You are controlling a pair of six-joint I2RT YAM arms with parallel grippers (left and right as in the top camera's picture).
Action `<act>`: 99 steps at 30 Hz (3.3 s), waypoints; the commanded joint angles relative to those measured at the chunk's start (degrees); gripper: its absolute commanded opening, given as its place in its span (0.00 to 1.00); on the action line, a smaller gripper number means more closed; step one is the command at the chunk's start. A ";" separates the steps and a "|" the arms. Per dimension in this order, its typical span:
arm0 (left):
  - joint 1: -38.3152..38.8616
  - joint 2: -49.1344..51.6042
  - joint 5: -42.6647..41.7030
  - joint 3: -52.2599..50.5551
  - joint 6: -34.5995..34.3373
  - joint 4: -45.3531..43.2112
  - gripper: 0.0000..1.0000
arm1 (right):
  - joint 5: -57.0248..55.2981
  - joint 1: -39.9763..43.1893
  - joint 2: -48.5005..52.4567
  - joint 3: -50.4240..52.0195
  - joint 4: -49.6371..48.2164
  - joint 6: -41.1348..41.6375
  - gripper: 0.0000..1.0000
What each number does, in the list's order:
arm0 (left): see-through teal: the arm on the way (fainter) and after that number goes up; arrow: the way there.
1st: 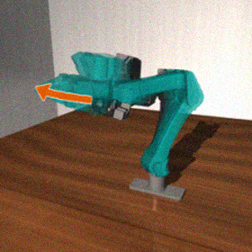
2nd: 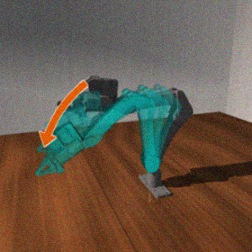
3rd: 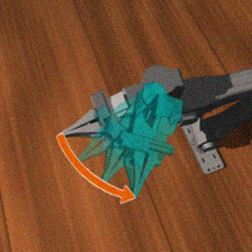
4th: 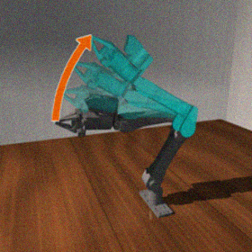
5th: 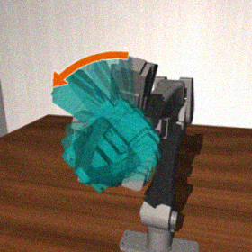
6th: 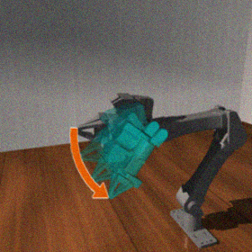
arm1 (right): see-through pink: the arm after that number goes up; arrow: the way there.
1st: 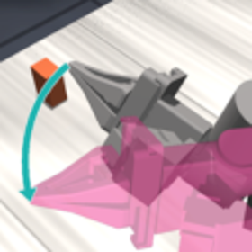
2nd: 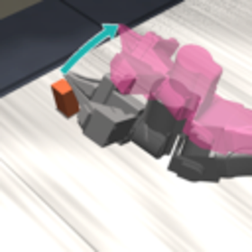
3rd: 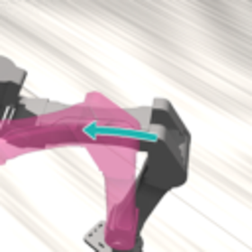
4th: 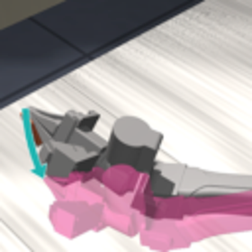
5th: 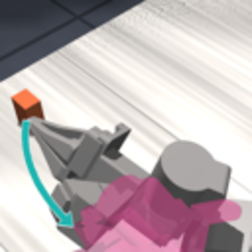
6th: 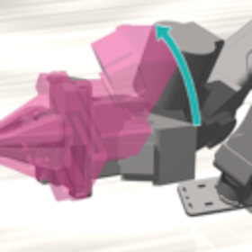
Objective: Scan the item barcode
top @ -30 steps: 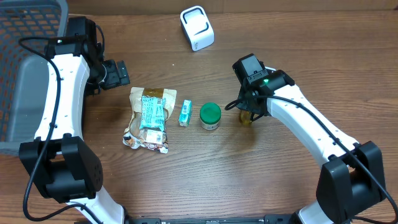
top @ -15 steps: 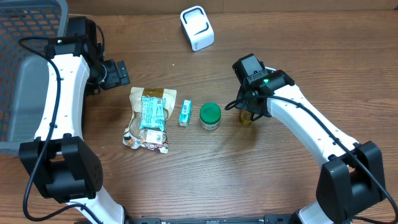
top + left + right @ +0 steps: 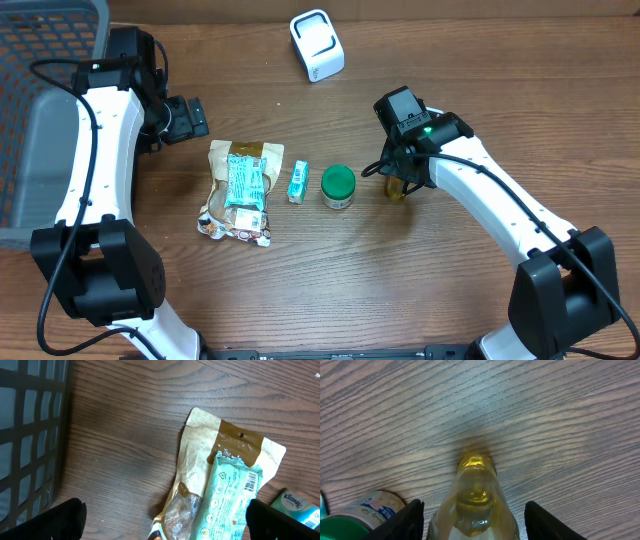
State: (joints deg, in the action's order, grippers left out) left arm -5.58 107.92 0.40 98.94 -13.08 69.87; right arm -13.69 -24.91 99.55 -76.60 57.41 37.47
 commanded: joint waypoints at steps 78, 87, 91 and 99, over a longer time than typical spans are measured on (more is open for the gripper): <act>0.37 -0.35 -0.42 -0.33 0.87 -0.07 1.00 | -7.32 -3.72 16.55 -33.62 -28.55 -67.84 0.04; 0.37 -0.35 -0.42 -0.33 0.87 -0.07 1.00 | -14.29 -6.97 24.48 -33.62 -43.25 -82.68 0.04; 0.37 -0.35 -0.42 -0.33 0.87 -0.04 1.00 | -15.04 -6.95 27.36 -33.62 -47.71 -82.99 0.04; 0.37 -0.35 -0.44 -0.33 0.87 -0.07 1.00 | -17.53 -6.86 32.30 -33.62 -56.96 -82.99 0.04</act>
State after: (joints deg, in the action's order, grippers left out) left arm -5.58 107.92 0.40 98.91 -13.08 69.87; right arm -28.93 -32.03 131.00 -108.97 3.31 -44.97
